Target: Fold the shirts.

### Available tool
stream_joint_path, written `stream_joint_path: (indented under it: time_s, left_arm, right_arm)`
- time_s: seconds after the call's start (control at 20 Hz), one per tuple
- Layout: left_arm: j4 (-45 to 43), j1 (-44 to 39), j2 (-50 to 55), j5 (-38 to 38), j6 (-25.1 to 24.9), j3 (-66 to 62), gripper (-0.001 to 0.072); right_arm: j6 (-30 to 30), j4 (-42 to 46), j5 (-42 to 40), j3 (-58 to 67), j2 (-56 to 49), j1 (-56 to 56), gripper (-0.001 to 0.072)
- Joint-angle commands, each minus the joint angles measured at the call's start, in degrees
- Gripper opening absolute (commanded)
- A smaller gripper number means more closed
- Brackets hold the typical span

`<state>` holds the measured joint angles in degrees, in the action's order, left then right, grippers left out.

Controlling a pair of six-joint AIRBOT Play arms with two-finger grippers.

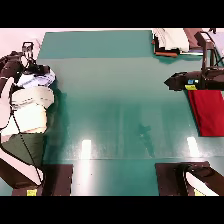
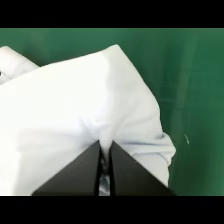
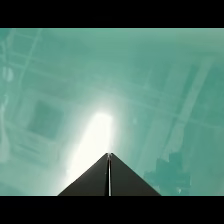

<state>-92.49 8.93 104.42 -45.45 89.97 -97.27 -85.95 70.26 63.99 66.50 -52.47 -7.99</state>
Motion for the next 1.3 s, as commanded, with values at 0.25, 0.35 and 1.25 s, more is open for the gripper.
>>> stream_joint_path:
  time_s: [0.25,0.35,1.25]
  left_arm:
    - [0.2,-4.6,-18.3,-7.2,-3.5,-14.9,0.0022]
    - [1.7,-9.3,-25.9,-9.7,-7.9,-16.3,0.0022]
    - [15.0,-38.4,-22.1,-11.9,-3.7,-5.5,0.0543]
  right_arm:
    - [-1.5,-0.2,-1.1,12.0,0.0,0.0,0.0019]
    - [-1.5,-0.2,-1.9,16.6,0.0,0.0,0.0019]
    - [-1.4,-0.2,1.0,27.5,0.2,0.0,0.0019]
